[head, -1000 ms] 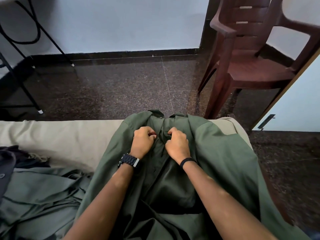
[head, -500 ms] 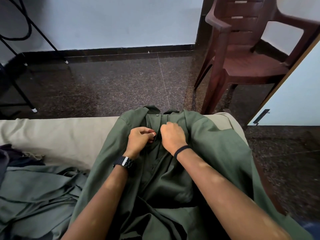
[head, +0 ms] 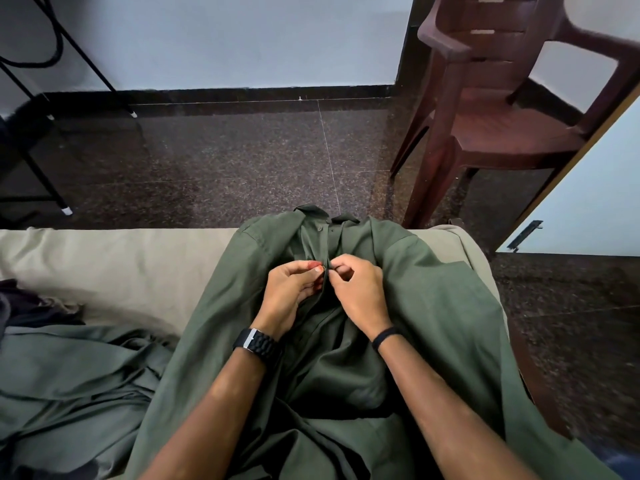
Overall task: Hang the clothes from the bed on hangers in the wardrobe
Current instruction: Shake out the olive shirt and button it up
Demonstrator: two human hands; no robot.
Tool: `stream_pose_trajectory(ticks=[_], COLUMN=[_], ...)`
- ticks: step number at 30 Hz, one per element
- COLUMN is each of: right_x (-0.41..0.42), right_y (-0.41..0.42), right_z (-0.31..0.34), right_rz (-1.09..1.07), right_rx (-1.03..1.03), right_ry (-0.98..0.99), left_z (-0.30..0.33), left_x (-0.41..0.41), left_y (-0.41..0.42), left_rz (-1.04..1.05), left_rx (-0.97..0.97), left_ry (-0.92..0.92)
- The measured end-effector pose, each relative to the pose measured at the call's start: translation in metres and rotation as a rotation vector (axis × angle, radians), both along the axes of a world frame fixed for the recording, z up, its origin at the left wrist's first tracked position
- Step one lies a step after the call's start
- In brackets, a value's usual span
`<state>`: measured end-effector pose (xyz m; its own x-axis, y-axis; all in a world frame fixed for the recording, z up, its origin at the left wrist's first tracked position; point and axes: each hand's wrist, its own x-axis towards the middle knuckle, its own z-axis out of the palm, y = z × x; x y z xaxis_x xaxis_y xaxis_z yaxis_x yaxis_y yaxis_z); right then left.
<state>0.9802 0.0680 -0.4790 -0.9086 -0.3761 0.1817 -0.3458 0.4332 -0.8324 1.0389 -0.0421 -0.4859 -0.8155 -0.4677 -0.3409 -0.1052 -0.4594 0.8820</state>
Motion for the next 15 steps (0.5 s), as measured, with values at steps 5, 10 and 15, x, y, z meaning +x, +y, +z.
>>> stream_pose_trajectory(ticks=[5, 10, 15], right_x=[0.007, 0.016, 0.018], right_y=[0.006, 0.01, 0.014], right_z=[-0.004, 0.0, 0.0], right_rz=[0.006, -0.032, 0.099], right_rx=[-0.03, -0.082, 0.217], right_ry=[0.141, 0.224, 0.327], left_z=[0.002, 0.002, 0.001], left_x=[0.002, 0.001, 0.002], left_y=[0.005, 0.013, 0.018], left_rz=[0.025, 0.036, 0.052], left_rx=[-0.092, -0.197, -0.345], left_ry=[-0.007, -0.027, -0.061])
